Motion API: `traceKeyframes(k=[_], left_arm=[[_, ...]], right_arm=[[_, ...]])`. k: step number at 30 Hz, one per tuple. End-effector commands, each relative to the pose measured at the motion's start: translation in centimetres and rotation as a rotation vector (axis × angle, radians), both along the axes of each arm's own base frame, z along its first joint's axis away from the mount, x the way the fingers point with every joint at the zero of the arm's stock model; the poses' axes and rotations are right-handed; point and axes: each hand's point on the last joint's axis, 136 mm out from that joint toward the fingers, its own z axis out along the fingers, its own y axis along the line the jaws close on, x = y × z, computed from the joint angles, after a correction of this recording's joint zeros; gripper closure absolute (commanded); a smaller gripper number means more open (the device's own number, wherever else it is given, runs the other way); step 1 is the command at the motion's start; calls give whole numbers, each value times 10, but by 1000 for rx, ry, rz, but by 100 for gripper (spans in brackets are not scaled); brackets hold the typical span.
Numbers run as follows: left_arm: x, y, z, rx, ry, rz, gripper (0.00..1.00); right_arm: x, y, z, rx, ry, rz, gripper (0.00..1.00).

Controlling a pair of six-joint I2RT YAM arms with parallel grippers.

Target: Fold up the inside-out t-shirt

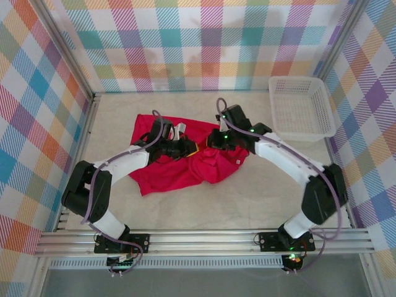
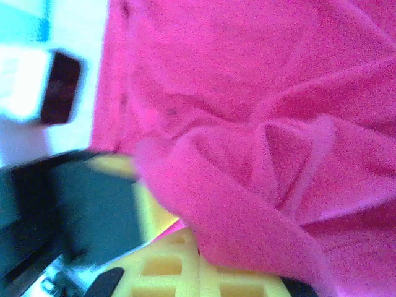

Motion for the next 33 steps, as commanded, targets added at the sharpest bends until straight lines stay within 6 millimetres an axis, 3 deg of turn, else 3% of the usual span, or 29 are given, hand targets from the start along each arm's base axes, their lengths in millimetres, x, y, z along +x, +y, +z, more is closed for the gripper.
traceKeyframes(k=[1, 8, 11, 13, 15, 17, 19, 22, 27, 30, 33], left_arm=[[9, 1, 3, -12, -8, -11, 100], [10, -1, -9, -9, 24, -16, 100], [9, -2, -12, -20, 36, -15, 100], [8, -1, -10, -25, 34, -13, 100], [7, -1, -4, -32, 27, -5, 100], [5, -3, 3, -40, 14, 8, 100], [2, -9, 7, -42, 6, 14, 100], [-4, -20, 3, -24, 8, 9, 100], [-3, -27, -13, -7, 44, 14, 100], [-2, -29, -13, -9, 46, 10, 100], [-1, -30, -12, -6, 43, 7, 100]], right_arm=[[-25, 2, 19, 74, 18, 102, 100], [-45, 14, 75, 367, -53, 265, 100], [-33, 5, 78, 459, -86, 241, 100], [-16, -12, 57, 442, -61, 149, 100], [7, -47, 8, 273, 6, -57, 100], [18, -105, -53, -50, 97, -314, 88], [18, -130, -79, -204, 128, -389, 80], [9, -124, -84, -190, 152, -380, 61], [-11, -95, -68, -206, 93, -293, 58], [-19, -76, -72, -192, 95, -236, 51], [-14, -68, -82, -201, 114, -227, 48]])
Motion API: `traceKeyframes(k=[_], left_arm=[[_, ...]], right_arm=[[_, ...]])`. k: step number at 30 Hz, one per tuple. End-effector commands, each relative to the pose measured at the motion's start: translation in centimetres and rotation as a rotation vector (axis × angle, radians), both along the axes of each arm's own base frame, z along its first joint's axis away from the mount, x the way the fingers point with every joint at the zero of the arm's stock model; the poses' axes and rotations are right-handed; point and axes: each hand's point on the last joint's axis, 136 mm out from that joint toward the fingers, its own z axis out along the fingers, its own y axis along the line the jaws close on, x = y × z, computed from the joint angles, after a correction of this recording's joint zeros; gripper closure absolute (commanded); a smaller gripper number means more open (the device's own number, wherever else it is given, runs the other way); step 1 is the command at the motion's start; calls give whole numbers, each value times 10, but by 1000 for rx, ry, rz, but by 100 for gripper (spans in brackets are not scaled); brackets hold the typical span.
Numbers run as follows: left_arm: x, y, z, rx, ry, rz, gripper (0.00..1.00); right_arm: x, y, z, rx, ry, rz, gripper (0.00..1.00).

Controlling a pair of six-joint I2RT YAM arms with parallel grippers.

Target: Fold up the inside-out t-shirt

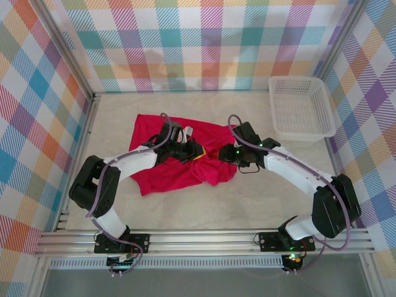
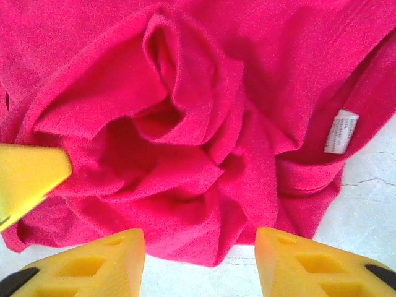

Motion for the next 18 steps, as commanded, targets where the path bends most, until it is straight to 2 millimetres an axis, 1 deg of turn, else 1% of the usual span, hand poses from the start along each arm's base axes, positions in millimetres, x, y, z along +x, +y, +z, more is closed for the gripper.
traceKeyframes(k=[1, 4, 8, 12, 18], left_arm=[[4, -3, 6, -7, -12, 5, 100], [3, -2, 6, -3, -12, 2, 100], [1, 0, 5, 7, -12, 3, 100], [0, 1, 6, 8, -15, 2, 100], [-1, 1, 8, 4, -17, -1, 100]], right_arm=[[12, 4, -7, -15, -4, -15, 48], [29, 11, -9, -28, -20, -16, 48], [49, 27, -3, -13, -27, 6, 49], [51, 37, -1, 22, -5, 15, 49], [54, 32, -14, -11, 20, -3, 50]])
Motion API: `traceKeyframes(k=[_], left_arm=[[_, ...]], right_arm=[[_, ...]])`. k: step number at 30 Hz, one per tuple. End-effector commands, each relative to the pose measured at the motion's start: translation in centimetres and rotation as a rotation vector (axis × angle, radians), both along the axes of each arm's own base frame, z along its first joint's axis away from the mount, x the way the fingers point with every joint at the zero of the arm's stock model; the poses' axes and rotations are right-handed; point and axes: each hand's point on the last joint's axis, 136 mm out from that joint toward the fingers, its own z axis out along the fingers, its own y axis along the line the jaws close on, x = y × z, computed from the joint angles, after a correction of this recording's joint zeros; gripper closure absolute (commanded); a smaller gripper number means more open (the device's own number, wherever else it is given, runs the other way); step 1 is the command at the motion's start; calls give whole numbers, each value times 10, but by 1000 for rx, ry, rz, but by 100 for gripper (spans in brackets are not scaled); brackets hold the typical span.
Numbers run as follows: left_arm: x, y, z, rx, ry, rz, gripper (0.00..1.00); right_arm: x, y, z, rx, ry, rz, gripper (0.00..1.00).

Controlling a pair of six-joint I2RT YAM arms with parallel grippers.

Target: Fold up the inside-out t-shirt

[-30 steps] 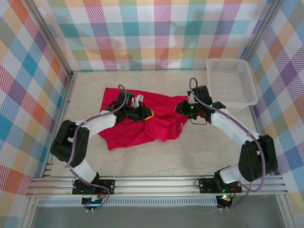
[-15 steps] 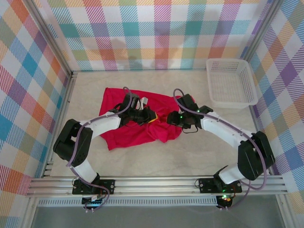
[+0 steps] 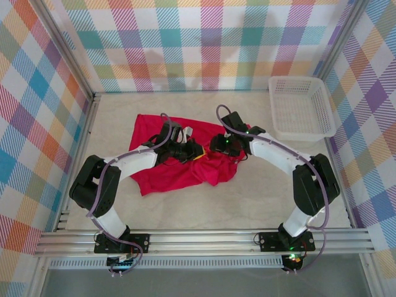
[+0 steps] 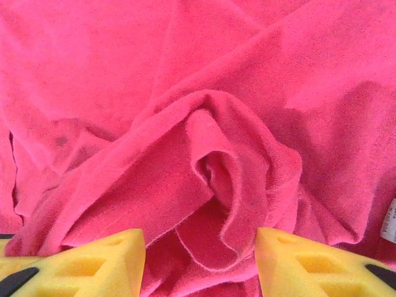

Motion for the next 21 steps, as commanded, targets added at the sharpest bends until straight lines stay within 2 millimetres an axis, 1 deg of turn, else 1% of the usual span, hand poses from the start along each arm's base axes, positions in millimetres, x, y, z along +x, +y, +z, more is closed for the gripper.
traceKeyframes(k=[1, 2, 3, 4, 5, 6, 7, 8, 10, 11, 12, 13, 15, 16, 18, 20, 21], left_arm=[[-1, 1, 10, 3, -20, -2, 100], [-1, 1, 10, 4, -21, -3, 100], [-1, 1, 10, 5, -19, -3, 100], [-1, 2, 10, 6, -18, -2, 100], [-1, 2, 10, 7, -15, -1, 100], [-1, 3, 11, 11, -16, -1, 100], [1, 5, 10, 18, -15, 4, 100], [2, 8, 8, 32, -13, 8, 97], [10, 21, -4, 90, -6, 43, 73], [14, 28, -14, 117, 10, 64, 65], [18, 35, -25, 138, 37, 80, 61], [20, 42, -38, 163, 68, 91, 60], [22, 53, -58, 224, 106, 112, 61], [22, 59, -68, 258, 123, 124, 63], [20, 65, -82, 300, 152, 135, 67], [18, 70, -95, 326, 184, 144, 70], [18, 73, -100, 335, 197, 147, 70]], right_arm=[[5, 0, -7, -12, 22, -9, 52], [7, 0, -10, -11, 26, -14, 54], [10, -1, -12, -10, 31, -19, 60], [12, -1, -13, -6, 35, -22, 71], [15, -1, -12, 0, 41, -22, 87], [16, -1, -5, 8, 39, -15, 100], [16, 0, 8, 15, 25, 0, 100], [14, 2, 23, 28, 10, 20, 100], [5, 3, 69, 74, -53, 68, 100], [0, 0, 89, 91, -85, 83, 100], [-8, -4, 110, 104, -124, 100, 100], [-16, -10, 128, 112, -161, 109, 100], [-30, -24, 153, 150, -209, 109, 100], [-36, -30, 163, 184, -226, 104, 100], [-43, -40, 172, 249, -248, 93, 100], [-45, -48, 172, 283, -254, 78, 100], [-44, -51, 167, 291, -247, 71, 100]])
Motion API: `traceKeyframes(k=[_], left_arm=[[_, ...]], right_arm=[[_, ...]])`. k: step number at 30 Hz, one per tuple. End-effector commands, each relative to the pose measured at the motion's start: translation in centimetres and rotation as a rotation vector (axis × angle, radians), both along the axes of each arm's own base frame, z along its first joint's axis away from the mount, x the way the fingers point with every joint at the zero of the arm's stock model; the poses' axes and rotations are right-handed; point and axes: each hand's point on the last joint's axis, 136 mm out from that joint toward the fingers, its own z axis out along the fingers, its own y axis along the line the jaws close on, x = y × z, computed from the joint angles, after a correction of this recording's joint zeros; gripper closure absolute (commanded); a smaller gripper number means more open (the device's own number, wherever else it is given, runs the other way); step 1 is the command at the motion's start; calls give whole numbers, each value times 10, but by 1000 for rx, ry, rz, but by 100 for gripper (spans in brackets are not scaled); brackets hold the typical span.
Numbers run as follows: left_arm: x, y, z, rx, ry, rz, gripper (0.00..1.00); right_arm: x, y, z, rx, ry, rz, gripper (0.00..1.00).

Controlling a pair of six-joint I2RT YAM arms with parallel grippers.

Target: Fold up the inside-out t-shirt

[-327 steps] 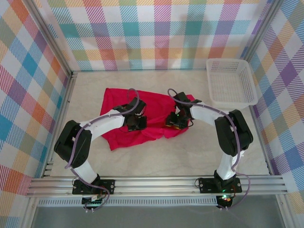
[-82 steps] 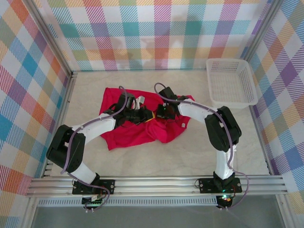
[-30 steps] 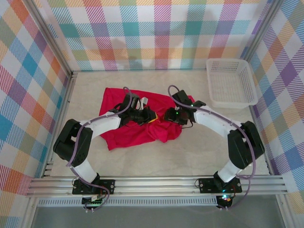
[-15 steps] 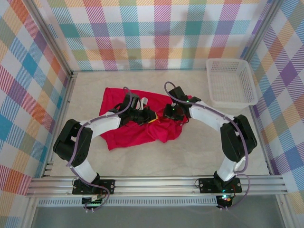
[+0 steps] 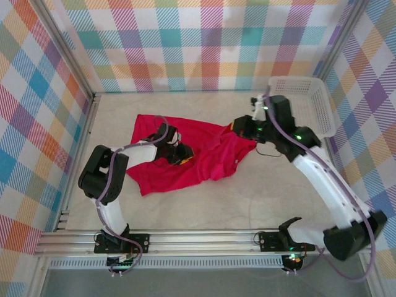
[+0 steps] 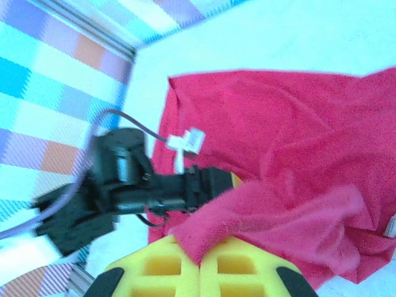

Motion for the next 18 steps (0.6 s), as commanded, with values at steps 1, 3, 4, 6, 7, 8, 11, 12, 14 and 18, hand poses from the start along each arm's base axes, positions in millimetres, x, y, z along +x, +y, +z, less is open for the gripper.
traceKeyframes(k=[1, 3, 4, 6, 7, 8, 11, 12, 14, 18], left_arm=[[-5, 15, -18, 78, 51, 12, 72], [-5, 18, -18, 90, 52, 13, 72], [-5, 18, -15, 91, 45, 11, 73], [-5, 19, -6, 95, 27, 8, 73], [-4, 19, 1, 93, 8, 7, 73], [-4, 17, 12, 86, -22, -5, 74], [-7, -6, 56, 57, -164, -96, 71], [-11, -18, 70, 48, -211, -145, 69], [-23, -47, 96, 17, -300, -256, 65], [-38, -85, 110, -32, -346, -374, 62]], right_arm=[[-2, -4, -41, 7, 115, 32, 100], [3, -7, -57, 18, 151, 30, 100], [7, -11, -68, 11, 173, 21, 100], [15, -17, -96, -38, 234, -1, 100], [19, -21, -113, -77, 280, -17, 100], [24, -22, -127, -108, 323, -21, 100], [32, -12, -148, -97, 403, 14, 100], [34, -9, -150, -81, 410, 18, 100], [39, -5, -152, -53, 408, 15, 100], [42, -3, -149, -36, 400, 9, 100]])
